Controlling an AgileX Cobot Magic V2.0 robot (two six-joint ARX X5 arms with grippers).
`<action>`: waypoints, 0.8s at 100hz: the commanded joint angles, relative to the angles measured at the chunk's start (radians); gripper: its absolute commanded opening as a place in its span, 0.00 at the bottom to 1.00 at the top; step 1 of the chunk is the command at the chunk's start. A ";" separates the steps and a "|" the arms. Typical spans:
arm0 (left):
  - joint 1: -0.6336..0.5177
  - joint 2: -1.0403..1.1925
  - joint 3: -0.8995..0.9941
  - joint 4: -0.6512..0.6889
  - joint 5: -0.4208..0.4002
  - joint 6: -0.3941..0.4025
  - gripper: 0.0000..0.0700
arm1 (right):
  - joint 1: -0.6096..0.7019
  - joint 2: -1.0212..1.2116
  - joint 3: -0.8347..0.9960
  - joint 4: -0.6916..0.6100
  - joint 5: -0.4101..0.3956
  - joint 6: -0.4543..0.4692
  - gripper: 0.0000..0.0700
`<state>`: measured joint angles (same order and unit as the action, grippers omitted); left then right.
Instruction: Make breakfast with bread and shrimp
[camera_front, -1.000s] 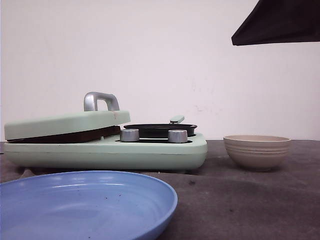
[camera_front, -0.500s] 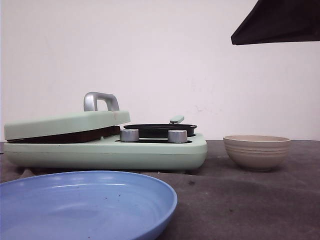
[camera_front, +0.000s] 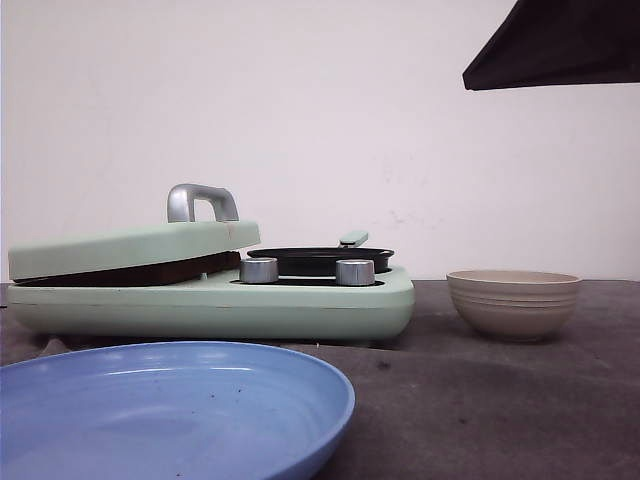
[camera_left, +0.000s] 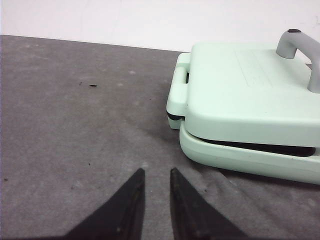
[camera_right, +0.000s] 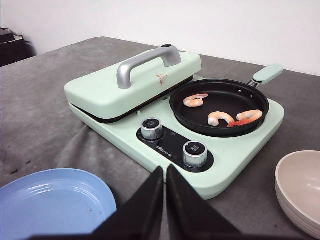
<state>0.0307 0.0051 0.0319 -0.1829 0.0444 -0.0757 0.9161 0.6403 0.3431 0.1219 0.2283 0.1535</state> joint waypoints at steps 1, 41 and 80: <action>0.001 0.000 -0.018 -0.004 0.006 0.011 0.06 | 0.011 0.005 0.005 0.012 0.001 -0.007 0.00; 0.001 0.000 -0.018 -0.004 0.007 0.011 0.06 | -0.270 -0.169 0.003 -0.218 -0.109 -0.238 0.00; 0.001 0.000 -0.018 -0.004 0.006 0.011 0.06 | -0.746 -0.503 -0.155 -0.277 -0.269 -0.271 0.00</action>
<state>0.0307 0.0051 0.0319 -0.1833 0.0444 -0.0750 0.2043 0.1921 0.2134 -0.1390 -0.0280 -0.1268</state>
